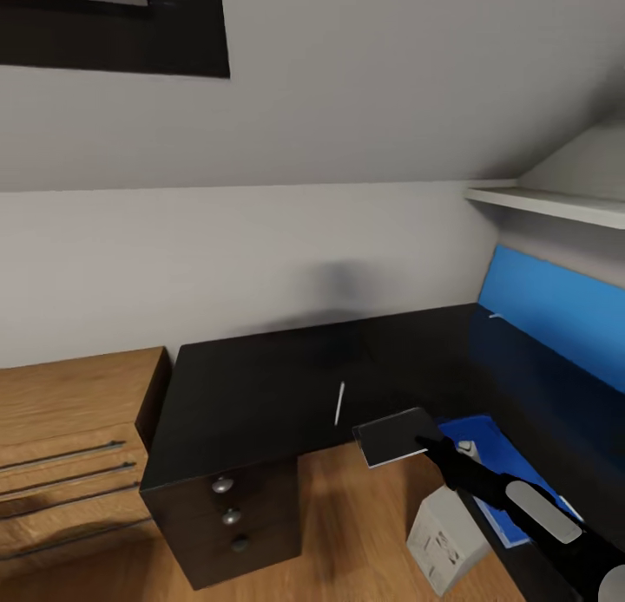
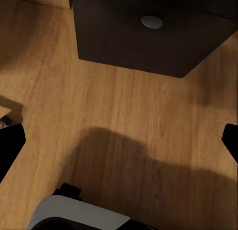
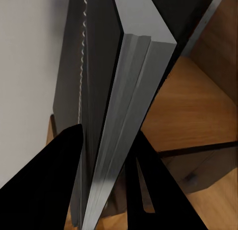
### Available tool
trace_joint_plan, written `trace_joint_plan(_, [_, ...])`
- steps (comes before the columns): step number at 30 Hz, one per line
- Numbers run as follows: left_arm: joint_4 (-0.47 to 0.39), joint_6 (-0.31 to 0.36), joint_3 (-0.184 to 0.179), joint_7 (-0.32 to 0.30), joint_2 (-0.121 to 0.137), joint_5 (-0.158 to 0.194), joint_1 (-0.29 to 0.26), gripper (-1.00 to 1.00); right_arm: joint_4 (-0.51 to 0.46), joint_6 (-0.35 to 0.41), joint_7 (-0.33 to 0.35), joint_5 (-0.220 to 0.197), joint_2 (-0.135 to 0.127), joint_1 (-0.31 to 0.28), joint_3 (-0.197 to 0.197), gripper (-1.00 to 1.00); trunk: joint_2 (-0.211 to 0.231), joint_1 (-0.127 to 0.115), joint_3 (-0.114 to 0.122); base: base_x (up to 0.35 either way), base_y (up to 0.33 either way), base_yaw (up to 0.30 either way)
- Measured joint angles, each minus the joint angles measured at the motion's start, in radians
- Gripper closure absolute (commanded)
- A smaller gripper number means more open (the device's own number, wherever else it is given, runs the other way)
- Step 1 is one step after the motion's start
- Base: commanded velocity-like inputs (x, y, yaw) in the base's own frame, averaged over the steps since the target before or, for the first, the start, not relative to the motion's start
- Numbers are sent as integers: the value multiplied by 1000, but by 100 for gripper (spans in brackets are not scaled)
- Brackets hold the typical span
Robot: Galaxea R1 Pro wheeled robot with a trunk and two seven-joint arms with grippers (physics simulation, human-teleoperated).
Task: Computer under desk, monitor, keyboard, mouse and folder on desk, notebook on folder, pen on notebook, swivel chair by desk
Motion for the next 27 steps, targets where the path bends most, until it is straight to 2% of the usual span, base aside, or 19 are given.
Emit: trace_joint_plan(27, [0,1,0,0,0,0,0,-100,0,0,21,0,0,0,-1,100,0,0,0,0,0,-259])
